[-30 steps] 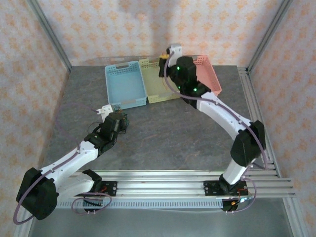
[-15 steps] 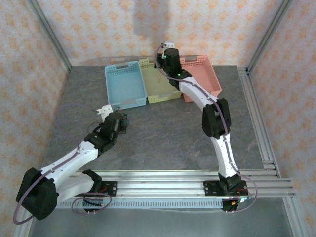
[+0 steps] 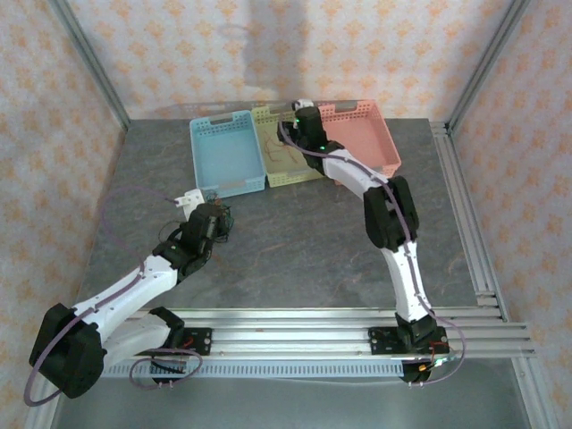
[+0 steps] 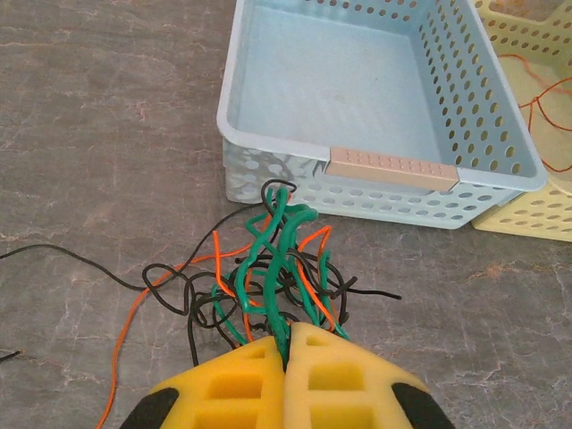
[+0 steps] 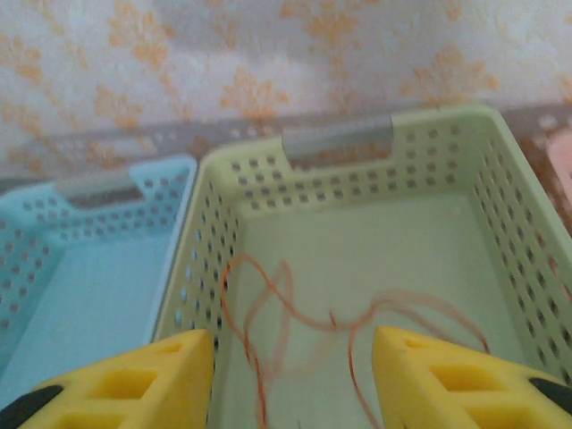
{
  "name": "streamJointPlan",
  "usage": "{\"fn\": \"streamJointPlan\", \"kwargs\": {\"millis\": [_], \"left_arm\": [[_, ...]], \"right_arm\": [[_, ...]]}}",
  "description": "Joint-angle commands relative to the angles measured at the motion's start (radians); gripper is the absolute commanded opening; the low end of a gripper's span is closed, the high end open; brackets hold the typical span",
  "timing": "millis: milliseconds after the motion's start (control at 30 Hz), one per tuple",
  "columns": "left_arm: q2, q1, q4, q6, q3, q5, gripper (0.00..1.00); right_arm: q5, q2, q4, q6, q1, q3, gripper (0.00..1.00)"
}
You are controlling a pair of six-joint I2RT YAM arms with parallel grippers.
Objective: Untangle the cables
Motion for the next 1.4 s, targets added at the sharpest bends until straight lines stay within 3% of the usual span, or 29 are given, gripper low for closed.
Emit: {"fn": "streamJointPlan", "kwargs": {"millis": [0,200,333,433,567,667,800,933,1000,1200,1367], "left_arm": [[-0.022,0.009,0.048,0.009,-0.003,0.0,0.0],[-0.083,0.008,0.103,0.038,-0.045,0.06,0.0],[-0.095,0.007,0.15,0.074,-0.061,0.131,0.0],[-0.078,0.007,0.172,0.106,-0.046,0.218,0.0],[-0.013,0.003,0.226,0.144,-0.014,0.399,0.0],[0.05,-0.016,0.256,0.184,0.02,0.523,0.0],[0.121,-0.03,0.222,0.196,0.086,0.525,0.0],[0.153,-0.036,0.24,0.207,0.105,0.57,0.0],[0.154,-0.052,0.216,0.211,0.108,0.51,0.0],[0.082,-0.052,0.25,0.195,0.05,0.501,0.0],[0.046,-0.056,0.303,0.205,0.008,0.559,0.0]], "right_arm": [[-0.052,-0.236,0.2,-0.042,0.012,-0.239,0.5],[-0.225,-0.487,0.436,-0.062,0.022,-0.694,0.46],[-0.331,-0.512,0.563,-0.071,0.045,-0.858,0.46],[-0.413,-0.438,0.611,-0.085,0.093,-0.858,0.46],[-0.477,-0.312,0.653,-0.215,0.167,-0.855,0.47],[-0.404,-0.287,0.704,-0.23,0.192,-0.884,0.47],[-0.431,-0.309,0.844,-0.182,0.184,-0.937,0.5],[-0.472,-0.301,0.846,-0.211,0.19,-0.943,0.5],[-0.464,-0.298,0.891,-0.194,0.191,-0.956,0.51],[-0.463,-0.276,0.898,-0.208,0.19,-0.95,0.55],[-0.488,-0.261,0.896,-0.205,0.19,-0.939,0.55]]}}
